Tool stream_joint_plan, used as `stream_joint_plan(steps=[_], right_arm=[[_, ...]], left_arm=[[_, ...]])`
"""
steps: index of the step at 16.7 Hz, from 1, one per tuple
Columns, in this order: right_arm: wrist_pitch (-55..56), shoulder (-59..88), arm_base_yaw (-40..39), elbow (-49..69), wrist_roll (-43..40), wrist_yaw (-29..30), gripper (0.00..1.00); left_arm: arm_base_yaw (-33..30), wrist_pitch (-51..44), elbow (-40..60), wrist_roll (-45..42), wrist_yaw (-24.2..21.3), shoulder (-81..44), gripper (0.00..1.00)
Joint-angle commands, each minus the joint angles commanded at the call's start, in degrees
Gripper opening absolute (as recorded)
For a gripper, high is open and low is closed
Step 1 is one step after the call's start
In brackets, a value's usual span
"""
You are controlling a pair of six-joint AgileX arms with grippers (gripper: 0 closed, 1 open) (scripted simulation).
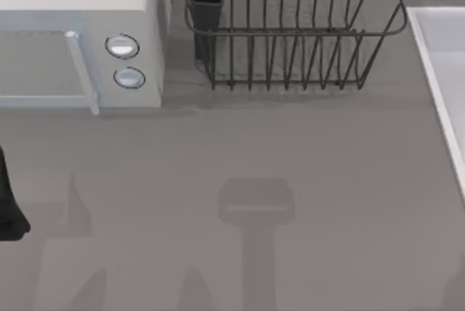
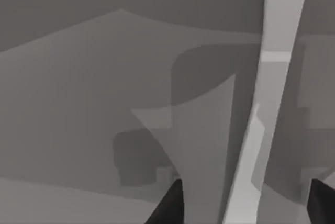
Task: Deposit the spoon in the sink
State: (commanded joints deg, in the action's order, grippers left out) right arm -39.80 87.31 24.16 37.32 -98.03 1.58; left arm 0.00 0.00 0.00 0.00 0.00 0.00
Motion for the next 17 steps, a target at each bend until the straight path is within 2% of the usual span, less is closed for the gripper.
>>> stream_joint_plan(steps=[3, 10, 17], right_arm=[[-4.13, -1.22, 0.22, 2.67, -0.28, 0.0, 0.0], [-24.01, -8.48, 0.25, 14.38, -0.6, 0.03, 0.0], [-26.07, -9.71, 0.2, 16.1, -0.33, 0.03, 0.0]], left_arm=[[0.0, 0.0, 0.0, 0.0, 0.0, 0.0, 1.0], [0.0, 0.0, 0.0, 0.0, 0.0, 0.0, 1.0], [0.0, 0.0, 0.0, 0.0, 0.0, 0.0, 1.0]])
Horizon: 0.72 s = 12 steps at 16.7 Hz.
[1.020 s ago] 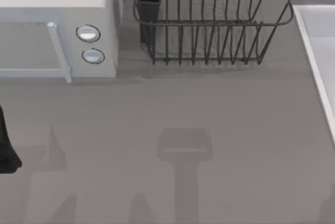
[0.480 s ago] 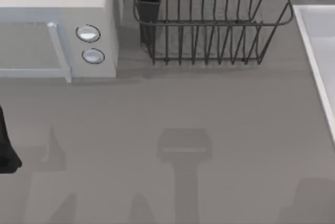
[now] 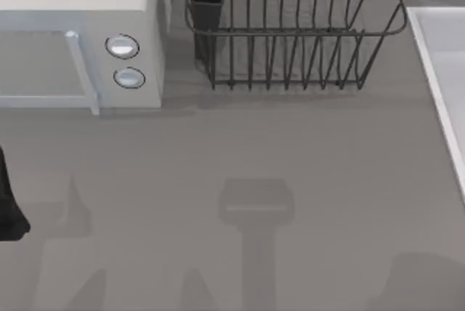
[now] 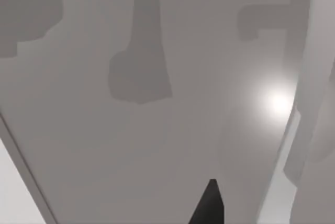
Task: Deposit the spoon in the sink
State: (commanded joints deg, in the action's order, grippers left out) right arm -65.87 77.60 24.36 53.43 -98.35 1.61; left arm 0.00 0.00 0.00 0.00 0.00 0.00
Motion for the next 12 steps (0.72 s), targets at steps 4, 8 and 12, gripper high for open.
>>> stream_joint_plan(steps=[4, 8, 12], right_arm=[[-2.65, 5.5, -0.67, 6.01, 0.36, 0.03, 0.0], [-8.39, 18.43, -2.7, 21.65, 1.52, 0.08, 0.0], [-15.73, 35.23, -5.7, 45.92, 4.01, 0.06, 0.0]], left_arm=[[0.0, 0.0, 0.0, 0.0, 0.0, 0.0, 1.0], [0.0, 0.0, 0.0, 0.0, 0.0, 0.0, 1.0], [0.0, 0.0, 0.0, 0.0, 0.0, 0.0, 1.0]])
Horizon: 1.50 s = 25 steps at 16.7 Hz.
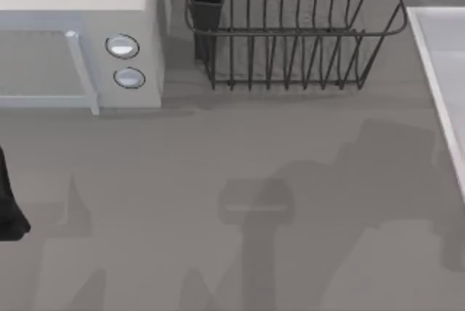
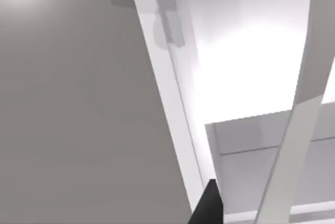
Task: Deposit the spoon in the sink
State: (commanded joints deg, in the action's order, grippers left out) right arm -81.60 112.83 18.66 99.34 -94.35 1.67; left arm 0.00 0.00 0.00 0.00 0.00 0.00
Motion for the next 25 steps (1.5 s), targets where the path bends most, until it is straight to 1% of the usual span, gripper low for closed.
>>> stream_joint_plan(steps=[4, 7, 10, 12, 15, 21, 23, 25], right_arm=[[-7.49, 17.53, -3.38, 26.75, 3.6, -0.08, 0.0], [-12.11, 28.98, -5.84, 44.25, 6.65, -0.12, 0.0], [-15.31, 37.94, -8.0, 57.16, 9.66, -0.09, 0.0], [-16.65, 41.94, -9.06, 62.83, 11.27, -0.05, 0.0], [-17.53, 44.82, -9.89, 66.82, 12.61, 0.0, 0.0], [-17.32, 44.85, -9.6, 66.65, 12.69, 0.01, 0.0], [-15.48, 43.99, -9.71, 64.53, 12.69, 0.02, 0.0], [-12.33, 42.6, -9.87, 59.95, 12.67, 0.01, 0.0]], left_arm=[[0.0, 0.0, 0.0, 0.0, 0.0, 0.0, 1.0], [0.0, 0.0, 0.0, 0.0, 0.0, 0.0, 1.0], [0.0, 0.0, 0.0, 0.0, 0.0, 0.0, 1.0], [0.0, 0.0, 0.0, 0.0, 0.0, 0.0, 1.0], [0.0, 0.0, 0.0, 0.0, 0.0, 0.0, 1.0], [0.0, 0.0, 0.0, 0.0, 0.0, 0.0, 1.0], [0.0, 0.0, 0.0, 0.0, 0.0, 0.0, 1.0], [0.0, 0.0, 0.0, 0.0, 0.0, 0.0, 1.0]])
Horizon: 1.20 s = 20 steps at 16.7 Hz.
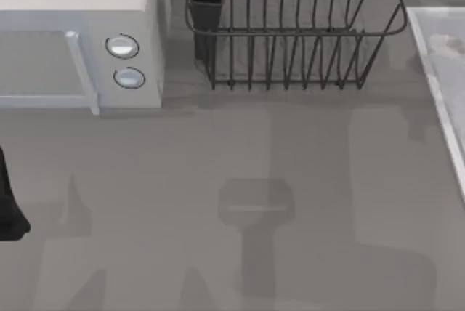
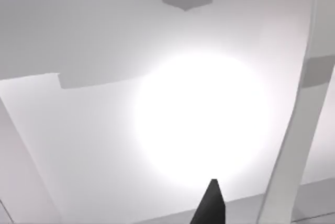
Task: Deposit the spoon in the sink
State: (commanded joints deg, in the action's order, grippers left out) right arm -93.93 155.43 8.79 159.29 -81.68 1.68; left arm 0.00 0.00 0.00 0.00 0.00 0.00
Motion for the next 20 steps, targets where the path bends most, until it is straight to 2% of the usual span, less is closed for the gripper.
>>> stream_joint_plan(steps=[5, 11, 20], right_arm=[[9.12, -3.67, -0.14, -14.37, 0.02, -0.09, 0.0], [11.44, -4.66, -0.14, -16.85, 0.03, -0.06, 0.0], [11.44, -4.66, -0.14, -16.85, 0.03, -0.06, 0.68]], left_arm=[[0.0, 0.0, 0.0, 0.0, 0.0, 0.0, 1.0], [0.0, 0.0, 0.0, 0.0, 0.0, 0.0, 1.0], [0.0, 0.0, 0.0, 0.0, 0.0, 0.0, 1.0]])
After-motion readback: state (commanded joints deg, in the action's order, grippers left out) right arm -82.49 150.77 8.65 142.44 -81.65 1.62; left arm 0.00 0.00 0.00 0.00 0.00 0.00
